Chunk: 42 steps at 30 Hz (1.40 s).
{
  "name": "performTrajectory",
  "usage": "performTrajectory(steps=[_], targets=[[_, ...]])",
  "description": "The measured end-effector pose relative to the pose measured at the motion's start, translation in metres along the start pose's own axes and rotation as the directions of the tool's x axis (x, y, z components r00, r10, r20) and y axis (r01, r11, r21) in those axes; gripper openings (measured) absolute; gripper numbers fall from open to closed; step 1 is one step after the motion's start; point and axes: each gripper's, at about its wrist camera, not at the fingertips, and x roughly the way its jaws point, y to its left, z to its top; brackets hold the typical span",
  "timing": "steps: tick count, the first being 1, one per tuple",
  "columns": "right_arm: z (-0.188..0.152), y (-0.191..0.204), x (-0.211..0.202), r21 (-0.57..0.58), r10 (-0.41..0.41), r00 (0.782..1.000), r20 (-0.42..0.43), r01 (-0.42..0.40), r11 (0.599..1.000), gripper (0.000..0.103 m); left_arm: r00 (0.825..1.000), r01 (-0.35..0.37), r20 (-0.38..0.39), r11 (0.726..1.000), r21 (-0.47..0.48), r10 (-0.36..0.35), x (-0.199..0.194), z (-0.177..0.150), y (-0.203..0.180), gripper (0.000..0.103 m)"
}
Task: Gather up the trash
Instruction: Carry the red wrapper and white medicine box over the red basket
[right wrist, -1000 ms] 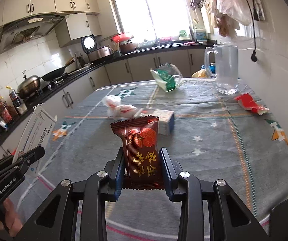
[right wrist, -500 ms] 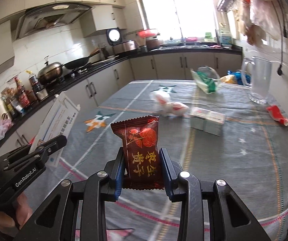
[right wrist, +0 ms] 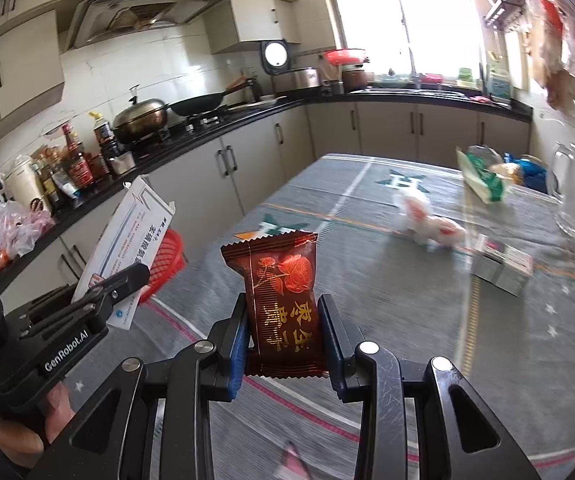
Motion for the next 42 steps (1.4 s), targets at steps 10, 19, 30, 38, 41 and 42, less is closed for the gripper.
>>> performTrajectory(steps=[10,19,30,38,41,42], targets=[[0.011,0.046,0.042,-0.04,0.079,0.995,-0.065,-0.082,0.996,0.036,0.998,-0.064,0.011,0.993,-0.095,0.065,-0.002,0.006,0.062,0.013],[0.027,0.089,0.071,-0.081,0.142,0.984,-0.106,-0.151,0.985,0.036,0.991,-0.129,0.012,0.978,-0.164,0.132,-0.003,0.009,0.115,0.013],[0.04,0.14,0.105,-0.113,0.209,0.964,-0.166,-0.229,0.967,0.036,0.983,-0.179,-0.013,0.96,-0.216,0.181,0.001,0.005,0.164,0.013],[0.044,0.161,0.132,-0.098,0.24,0.947,-0.212,-0.264,0.959,0.036,0.978,-0.206,-0.039,0.945,-0.253,0.203,0.01,0.001,0.189,0.013],[0.047,0.164,0.14,-0.087,0.245,0.944,-0.22,-0.27,0.959,0.036,0.978,-0.211,-0.045,0.944,-0.256,0.206,0.014,0.0,0.193,0.013],[0.048,0.165,0.143,-0.083,0.246,0.943,-0.223,-0.27,0.959,0.036,0.977,-0.212,-0.048,0.944,-0.254,0.206,0.015,0.0,0.194,0.013]])
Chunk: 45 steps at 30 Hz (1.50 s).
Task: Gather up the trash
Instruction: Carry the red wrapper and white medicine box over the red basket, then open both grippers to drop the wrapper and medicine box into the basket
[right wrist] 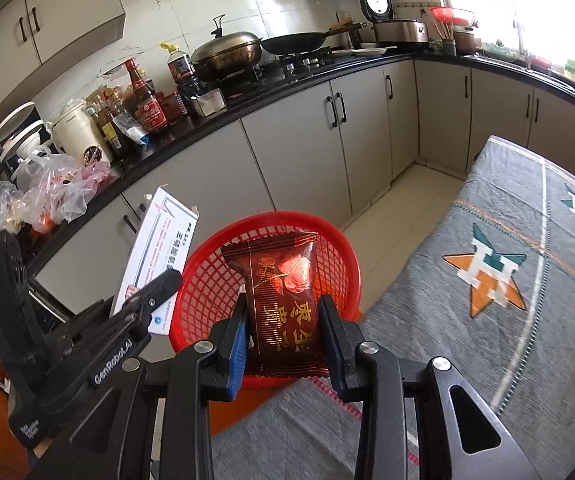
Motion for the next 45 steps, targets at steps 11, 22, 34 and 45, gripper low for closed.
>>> performTrajectory(steps=[11,22,34,45], targets=[[0.007,-0.006,0.032,0.038,0.018,0.999,-0.048,-0.016,0.999,0.037,1.0,-0.018,-0.022,1.0,0.006,0.019,0.014,-0.003,0.002,0.013],[0.012,-0.009,0.051,0.063,0.015,0.998,-0.067,-0.011,0.998,0.037,0.999,-0.023,-0.033,1.0,0.018,0.023,0.022,-0.003,0.0,0.013],[0.015,-0.014,0.065,0.108,0.033,0.996,-0.083,-0.024,0.994,0.042,0.999,-0.026,-0.03,1.0,0.016,0.027,0.027,-0.005,0.004,0.013],[0.014,-0.016,0.022,0.131,0.022,1.0,0.011,-0.023,0.991,0.047,0.999,-0.018,0.03,1.0,0.004,0.017,0.001,-0.002,0.005,0.037]])
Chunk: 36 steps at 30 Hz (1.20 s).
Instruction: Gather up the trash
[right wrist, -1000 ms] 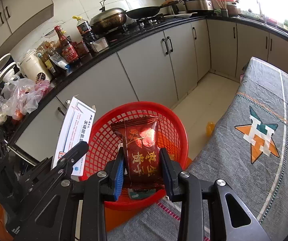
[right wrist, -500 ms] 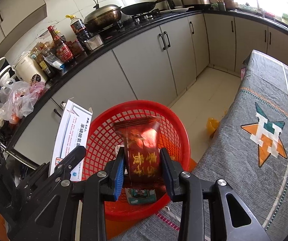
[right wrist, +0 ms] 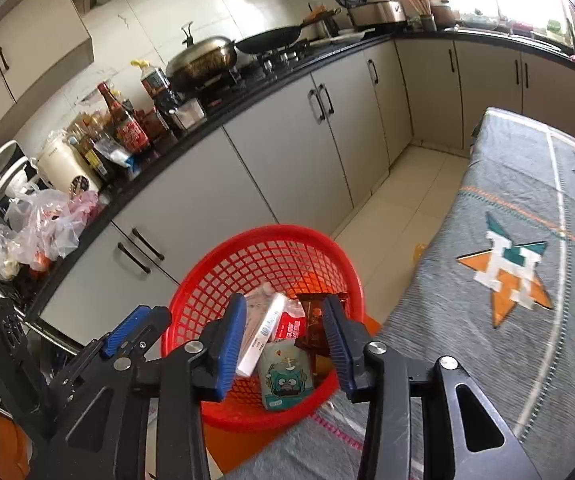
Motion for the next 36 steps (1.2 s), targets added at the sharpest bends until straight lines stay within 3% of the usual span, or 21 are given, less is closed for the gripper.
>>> performTrajectory(steps=[3,7,8,12,17,20,24,27,31,33,36], targets=[[-0.005,0.003,-0.016,-0.017,-0.033,0.999,0.029,0.033,0.999,0.054,0.999,-0.005,0.034,1.0,0.008,0.005,-0.017,-0.002,-0.003,0.048],[-0.019,0.012,-0.043,-0.08,-0.09,0.993,0.081,0.097,0.992,0.069,0.994,-0.034,0.108,0.999,0.017,0.032,-0.051,-0.01,-0.007,0.082],[-0.024,0.015,-0.05,-0.101,-0.112,0.989,0.101,0.123,0.987,0.074,0.992,-0.047,0.122,0.999,0.026,0.043,-0.058,-0.011,-0.008,0.085],[-0.048,0.02,-0.076,-0.164,-0.202,0.966,0.161,0.228,0.96,0.081,0.97,-0.169,0.189,0.984,0.064,0.154,-0.091,-0.023,-0.016,0.101],[-0.083,0.019,-0.114,-0.206,-0.297,0.928,0.224,0.343,0.916,0.088,0.933,-0.332,0.182,0.938,0.101,0.311,-0.108,-0.04,-0.024,0.103],[-0.103,0.017,-0.137,-0.213,-0.345,0.903,0.255,0.401,0.891,0.093,0.935,-0.339,0.151,0.932,0.126,0.32,-0.115,-0.052,-0.027,0.103],[-0.134,0.014,-0.168,-0.206,-0.414,0.865,0.283,0.476,0.855,0.096,0.905,-0.407,0.209,0.898,0.168,0.371,-0.133,-0.072,-0.037,0.103],[-0.155,0.012,-0.187,-0.184,-0.443,0.85,0.285,0.502,0.845,0.097,0.912,-0.393,0.207,0.899,0.193,0.354,-0.148,-0.085,-0.046,0.103],[-0.176,0.012,-0.206,-0.149,-0.497,0.818,0.291,0.551,0.821,0.1,0.905,-0.404,0.253,0.879,0.253,0.343,-0.16,-0.098,-0.066,0.103],[-0.187,0.011,-0.214,-0.132,-0.506,0.809,0.298,0.56,0.818,0.102,0.913,-0.38,0.252,0.893,0.242,0.321,-0.164,-0.1,-0.07,0.103],[-0.194,0.009,-0.217,-0.128,-0.523,0.799,0.295,0.576,0.808,0.102,0.942,-0.31,0.2,0.928,0.205,0.27,-0.163,-0.096,-0.07,0.103]])
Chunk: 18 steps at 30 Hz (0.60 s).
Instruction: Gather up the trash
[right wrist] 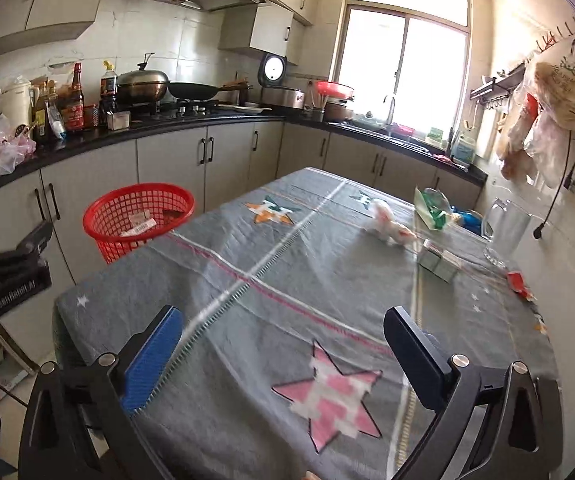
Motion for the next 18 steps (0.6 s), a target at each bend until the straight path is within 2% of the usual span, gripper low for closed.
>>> performTrajectory(steps=[5,18], targets=[[-0.004,-0.006,0.003,0.024,-0.025,1.0,-0.02,0.025,0.999,0.102,0.999,0.014,-0.029,1.0,0.0,-0.014,0.004,-0.005,-0.002,0.103],[-0.009,0.007,0.01,-0.001,-0.028,0.999,-0.041,0.028,1.0,0.102,0.999,0.019,-0.033,1.0,0.009,-0.019,0.006,-0.011,-0.004,0.103]])
